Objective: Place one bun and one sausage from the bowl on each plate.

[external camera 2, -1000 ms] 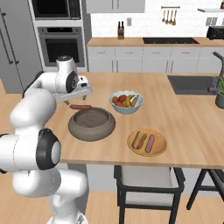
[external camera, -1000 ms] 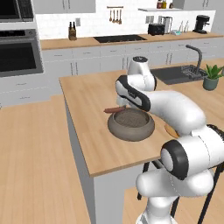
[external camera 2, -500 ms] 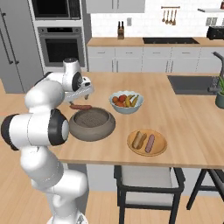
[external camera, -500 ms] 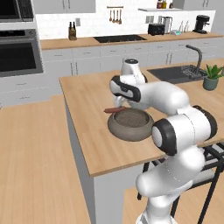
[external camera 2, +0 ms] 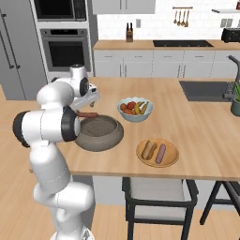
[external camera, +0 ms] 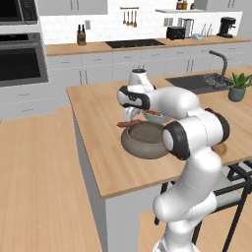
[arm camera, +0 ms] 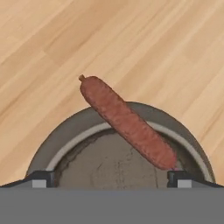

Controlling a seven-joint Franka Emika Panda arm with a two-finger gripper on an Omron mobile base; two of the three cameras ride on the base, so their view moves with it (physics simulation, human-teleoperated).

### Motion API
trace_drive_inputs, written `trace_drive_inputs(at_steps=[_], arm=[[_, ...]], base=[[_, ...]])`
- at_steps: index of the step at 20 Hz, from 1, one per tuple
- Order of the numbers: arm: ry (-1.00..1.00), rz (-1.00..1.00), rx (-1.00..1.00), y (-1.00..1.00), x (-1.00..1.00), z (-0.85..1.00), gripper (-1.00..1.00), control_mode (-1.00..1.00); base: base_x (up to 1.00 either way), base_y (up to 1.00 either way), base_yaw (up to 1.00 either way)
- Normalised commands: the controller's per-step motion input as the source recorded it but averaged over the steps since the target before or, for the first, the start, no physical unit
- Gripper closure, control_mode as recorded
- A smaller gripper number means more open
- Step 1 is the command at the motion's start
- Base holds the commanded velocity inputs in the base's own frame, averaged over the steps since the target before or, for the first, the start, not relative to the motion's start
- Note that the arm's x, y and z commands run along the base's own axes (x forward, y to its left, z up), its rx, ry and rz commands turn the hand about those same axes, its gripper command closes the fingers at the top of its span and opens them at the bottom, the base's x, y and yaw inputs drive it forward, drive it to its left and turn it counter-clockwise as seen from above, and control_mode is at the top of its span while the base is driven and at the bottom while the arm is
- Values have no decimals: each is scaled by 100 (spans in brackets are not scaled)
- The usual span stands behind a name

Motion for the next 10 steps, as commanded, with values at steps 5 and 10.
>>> trace_drive_inputs(at_steps=[5,10], arm=[[3,13,-1,0,36,-13,-100,-100],[11,9,-3,1,33,-34,-100,-100]], base=[[0,0,0],[0,0,0]])
